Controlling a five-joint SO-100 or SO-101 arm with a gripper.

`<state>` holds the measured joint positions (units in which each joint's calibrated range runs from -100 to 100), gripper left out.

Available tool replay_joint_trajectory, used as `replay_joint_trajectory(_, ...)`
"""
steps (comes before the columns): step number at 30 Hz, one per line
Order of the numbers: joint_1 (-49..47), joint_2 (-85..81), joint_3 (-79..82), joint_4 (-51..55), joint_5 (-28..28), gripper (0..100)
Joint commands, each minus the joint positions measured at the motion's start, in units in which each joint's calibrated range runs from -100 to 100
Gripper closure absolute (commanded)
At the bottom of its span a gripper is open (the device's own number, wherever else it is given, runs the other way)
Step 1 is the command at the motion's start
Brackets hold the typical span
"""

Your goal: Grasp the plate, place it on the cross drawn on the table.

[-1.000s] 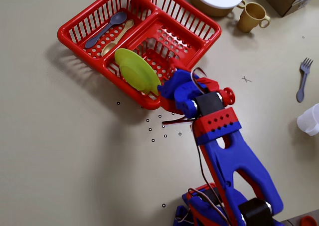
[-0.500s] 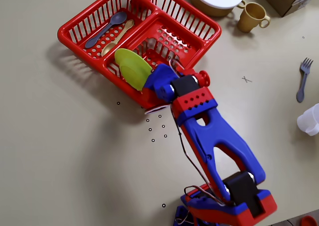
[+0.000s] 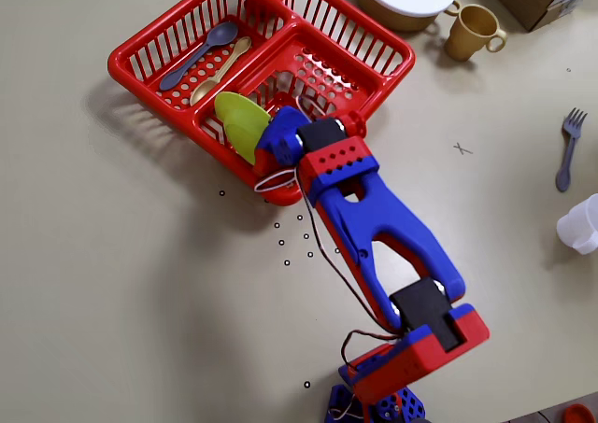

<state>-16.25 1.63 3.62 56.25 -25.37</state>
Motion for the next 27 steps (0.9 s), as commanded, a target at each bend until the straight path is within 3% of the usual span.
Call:
replay_joint_trajectory(1,0.53,-1.8,-4.89,0.21,-0.05,79)
replay_joint_trajectory(16,0.03,-0.87,-8.78,-1.72,-3.27,99)
replay_joint_trajectory(27,-1.34,-1.46,-9.78,1.9,-6.25,100)
